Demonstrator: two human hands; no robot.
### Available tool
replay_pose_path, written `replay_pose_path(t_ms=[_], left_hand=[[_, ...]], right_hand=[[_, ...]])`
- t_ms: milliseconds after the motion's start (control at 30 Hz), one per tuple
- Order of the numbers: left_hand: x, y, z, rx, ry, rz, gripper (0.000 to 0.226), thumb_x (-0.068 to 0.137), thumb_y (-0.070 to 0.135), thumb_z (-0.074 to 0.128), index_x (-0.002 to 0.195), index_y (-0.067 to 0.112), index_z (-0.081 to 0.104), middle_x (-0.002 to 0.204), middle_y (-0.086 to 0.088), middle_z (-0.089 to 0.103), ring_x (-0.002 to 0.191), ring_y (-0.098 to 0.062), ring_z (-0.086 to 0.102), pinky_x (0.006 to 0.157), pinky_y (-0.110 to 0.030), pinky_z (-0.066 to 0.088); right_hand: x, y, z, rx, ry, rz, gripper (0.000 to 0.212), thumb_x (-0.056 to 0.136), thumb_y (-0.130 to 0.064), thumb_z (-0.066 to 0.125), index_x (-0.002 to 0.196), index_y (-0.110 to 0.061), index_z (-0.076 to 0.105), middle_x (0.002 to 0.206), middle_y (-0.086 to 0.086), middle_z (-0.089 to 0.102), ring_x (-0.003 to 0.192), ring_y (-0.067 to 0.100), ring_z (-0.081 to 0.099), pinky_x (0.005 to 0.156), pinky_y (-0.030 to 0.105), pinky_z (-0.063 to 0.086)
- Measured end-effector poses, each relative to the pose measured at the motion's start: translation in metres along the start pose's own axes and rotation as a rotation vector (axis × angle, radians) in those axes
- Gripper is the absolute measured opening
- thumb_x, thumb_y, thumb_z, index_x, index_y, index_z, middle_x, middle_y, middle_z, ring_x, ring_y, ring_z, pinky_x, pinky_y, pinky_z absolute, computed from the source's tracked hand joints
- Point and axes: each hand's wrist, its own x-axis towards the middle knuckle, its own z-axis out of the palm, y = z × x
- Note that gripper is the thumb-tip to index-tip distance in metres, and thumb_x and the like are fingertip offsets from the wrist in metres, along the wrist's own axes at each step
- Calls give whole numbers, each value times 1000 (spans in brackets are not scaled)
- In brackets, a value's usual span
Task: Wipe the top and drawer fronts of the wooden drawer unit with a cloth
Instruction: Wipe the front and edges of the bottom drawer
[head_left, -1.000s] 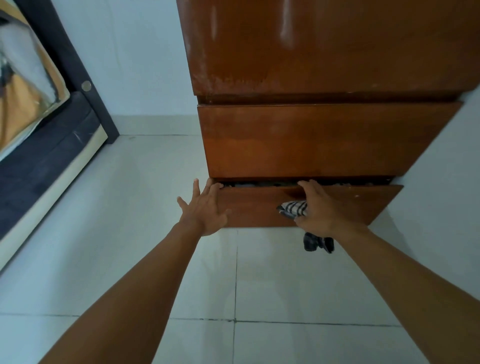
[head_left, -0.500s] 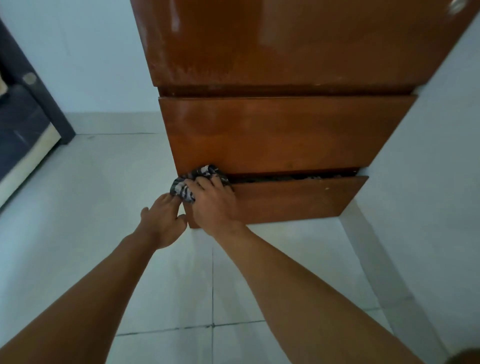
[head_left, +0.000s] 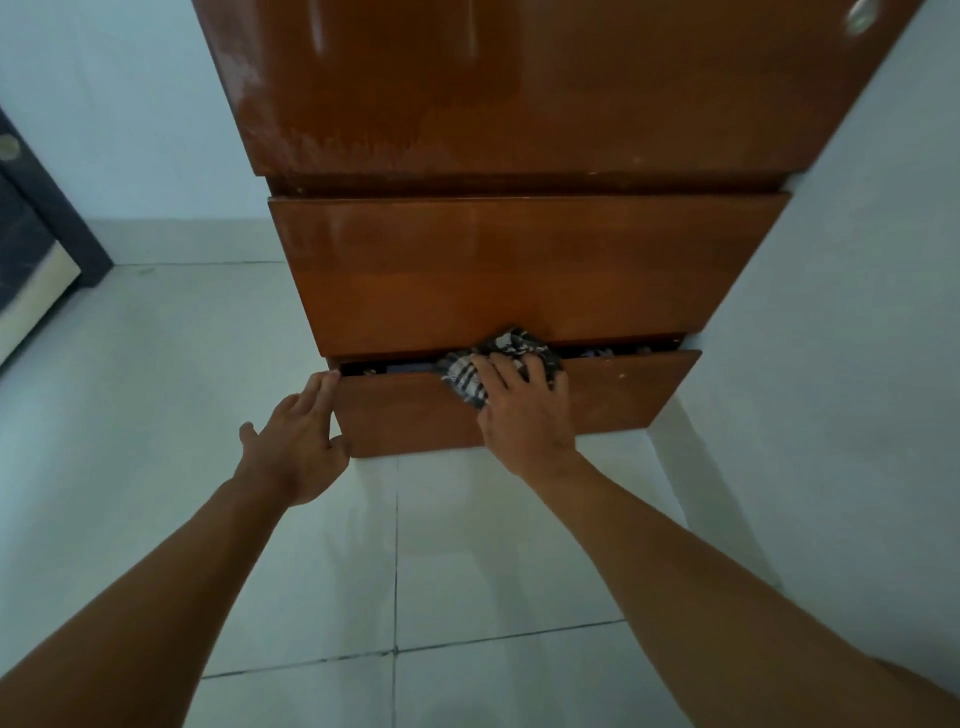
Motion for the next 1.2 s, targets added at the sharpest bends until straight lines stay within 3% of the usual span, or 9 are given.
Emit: replay_pose_path(t_ms=[200,333,533,633,733,867,967,1067,1200], left_hand=[[-2,4,1,-8,-10,-31,93,83,62,27,164,27,-2,172,6,8,153,-31,28,112,-75,26],[1,3,3,17,3,-38,84,100,50,47,164,27,-2,172,6,9,153,-32,29,112,-76,26],[3,2,12,-8,46,-20,84,98,45,54,162,26,3,169,6,15,144,-35,40,107,-77,33],[6,1,13,-12,45,-22,85,97,47,55,162,27,3,168,6,16,142,-35,42,106,-77,33],[7,1,12,2,27,-27,87,96,49,54,162,27,1,168,6,16,144,-34,40,107,-78,31],[5,5,7,23,3,-26,90,95,47,55,162,27,-2,168,7,14,145,-32,38,109,-79,28],[1,3,5,33,-19,-6,93,96,42,54,163,27,-8,171,7,6,149,-33,32,111,-78,25],[1,-6,9,67,-16,13,96,97,42,53,163,28,-15,173,8,-4,154,-32,23,113,-76,23],[2,-13,26,29,66,74,98,94,40,56,163,26,-13,173,4,-4,148,-37,33,109,-71,34]], right_hand=[[-8,72,-2,-101,10,145,59,83,-27,66,141,-26,54,135,-1,60,120,33,51,90,53,42],[-14,113,0,-128,13,229,52,87,-20,66,138,-23,57,135,3,61,120,40,51,88,60,46],[-14,191,8,-128,1,322,47,97,-13,38,142,-12,53,139,18,55,113,52,49,93,60,49],[-11,199,14,-79,29,318,43,98,-5,44,139,-9,56,136,21,56,109,51,49,94,58,47],[-1,189,10,53,119,414,36,95,-9,48,127,-9,64,134,23,56,112,51,51,93,54,46],[-17,167,11,272,392,622,34,84,-14,49,111,-1,64,126,33,57,118,50,54,99,54,46],[-50,107,20,418,461,530,44,83,-5,47,125,0,59,122,30,54,108,48,54,93,51,46],[-53,28,25,537,417,464,60,85,5,48,143,-11,53,136,23,48,119,42,47,98,41,39],[-30,-72,30,591,395,323,58,98,-13,39,154,-30,39,153,14,37,132,34,38,105,40,44]])
